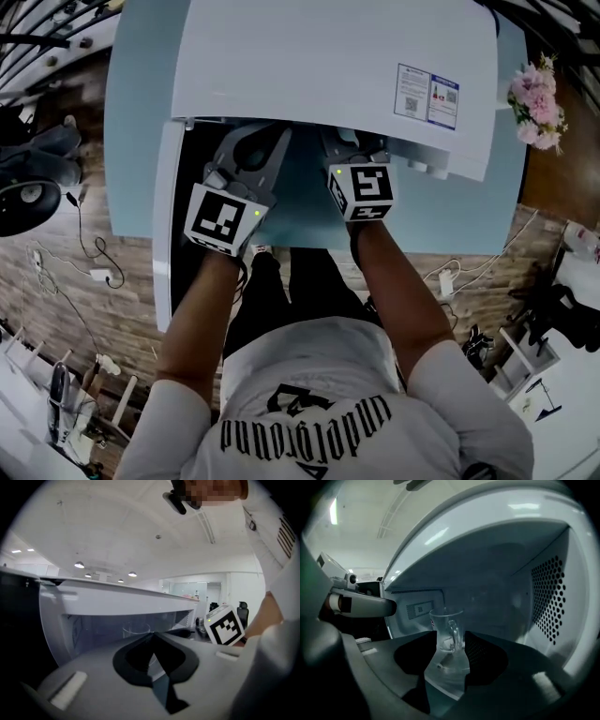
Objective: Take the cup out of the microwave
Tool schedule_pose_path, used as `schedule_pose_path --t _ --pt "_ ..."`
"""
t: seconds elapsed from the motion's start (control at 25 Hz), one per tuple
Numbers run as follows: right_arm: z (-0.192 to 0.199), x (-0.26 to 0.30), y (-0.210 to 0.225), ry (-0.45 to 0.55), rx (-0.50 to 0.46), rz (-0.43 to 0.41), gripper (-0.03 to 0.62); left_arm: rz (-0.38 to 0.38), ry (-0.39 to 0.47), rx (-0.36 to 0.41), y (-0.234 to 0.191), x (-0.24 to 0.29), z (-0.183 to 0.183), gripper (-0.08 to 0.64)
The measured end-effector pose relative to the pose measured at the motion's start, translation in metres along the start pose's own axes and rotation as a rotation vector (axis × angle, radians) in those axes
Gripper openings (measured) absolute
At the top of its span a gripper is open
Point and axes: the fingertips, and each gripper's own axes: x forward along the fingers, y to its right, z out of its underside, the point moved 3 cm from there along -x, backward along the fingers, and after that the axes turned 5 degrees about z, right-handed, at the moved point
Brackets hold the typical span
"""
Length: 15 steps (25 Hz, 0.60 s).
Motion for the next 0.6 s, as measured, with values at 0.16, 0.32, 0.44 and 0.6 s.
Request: schedule_pose_path --t 0.16,0.32,0.44,0.6 --pt "0.001 0.011 0.003 -0.011 -0.005 -0.011 0.166 -0.007 -0.005 -0.005 -0.007 0.003 0.002 0.049" --pt "0.004 0.02 0.003 -0.023 -0.009 -0.036 0.164 -0.007 0.033 0.029 -0.014 0.008 0.005 0.049" --pt "0.004 0.025 0.002 -0.031 -0.017 -0.046 0.162 -0.013 0.02 0.007 -0.014 0.01 0.005 0.049" --pt "0.005 0.03 0.0 -0.038 -0.029 -0.062 0.15 -0.023 0.02 -0.006 -0.016 0.012 0.007 0.049"
